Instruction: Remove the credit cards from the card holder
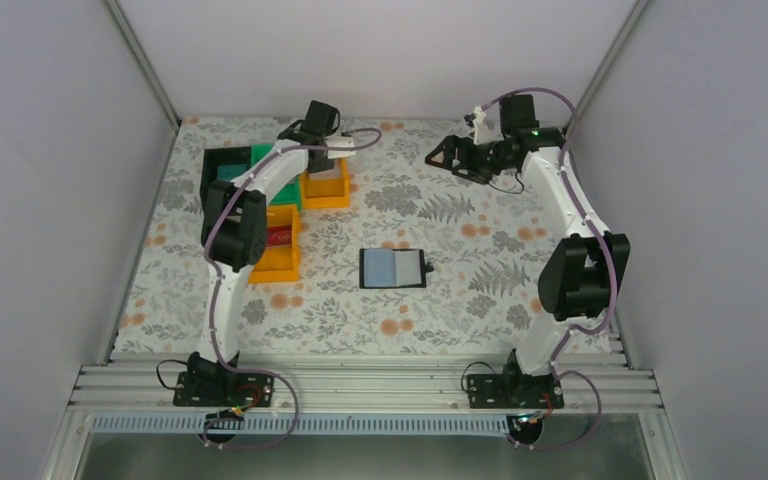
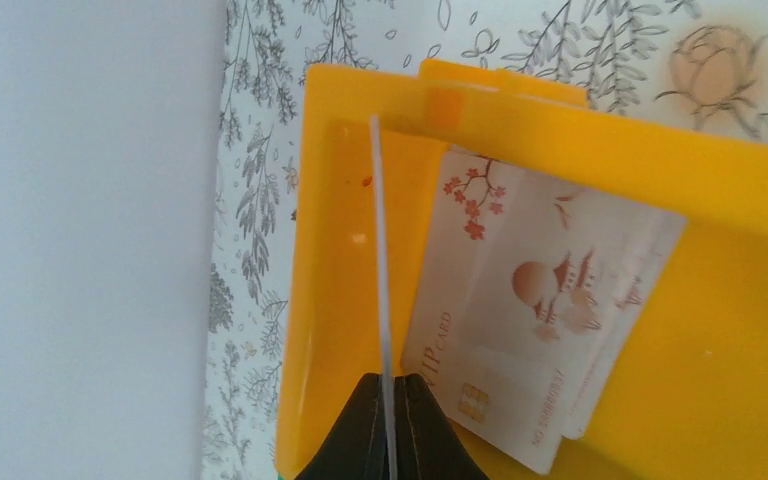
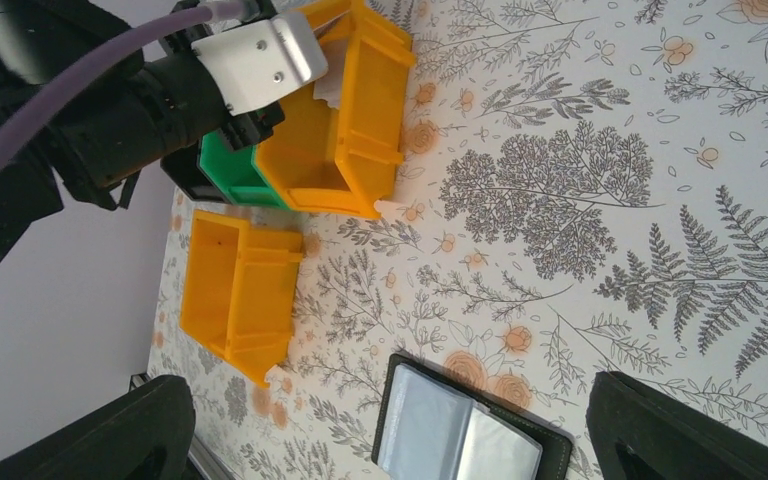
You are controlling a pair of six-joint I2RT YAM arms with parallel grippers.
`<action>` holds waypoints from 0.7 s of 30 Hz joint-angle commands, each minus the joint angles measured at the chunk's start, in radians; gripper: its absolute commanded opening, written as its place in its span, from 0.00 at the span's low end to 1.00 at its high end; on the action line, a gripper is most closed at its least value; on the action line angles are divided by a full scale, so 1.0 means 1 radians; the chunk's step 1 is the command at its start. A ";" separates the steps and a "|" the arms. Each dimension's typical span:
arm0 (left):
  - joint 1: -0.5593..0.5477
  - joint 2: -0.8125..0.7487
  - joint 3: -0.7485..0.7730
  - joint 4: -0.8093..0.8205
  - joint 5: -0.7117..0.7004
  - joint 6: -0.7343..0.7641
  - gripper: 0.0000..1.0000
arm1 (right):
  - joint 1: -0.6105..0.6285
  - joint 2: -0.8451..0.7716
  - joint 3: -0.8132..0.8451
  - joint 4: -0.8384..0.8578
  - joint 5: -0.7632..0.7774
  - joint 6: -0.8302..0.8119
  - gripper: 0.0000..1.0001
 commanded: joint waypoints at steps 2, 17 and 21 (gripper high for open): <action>-0.007 0.049 0.023 0.023 -0.085 0.040 0.02 | -0.011 -0.022 0.023 -0.009 -0.010 -0.012 0.99; -0.007 0.104 0.134 -0.037 -0.088 0.015 0.45 | -0.014 -0.033 0.008 -0.006 -0.024 -0.010 0.99; -0.005 0.081 0.187 -0.138 0.030 0.009 0.64 | -0.014 -0.036 0.005 -0.013 -0.024 -0.017 0.99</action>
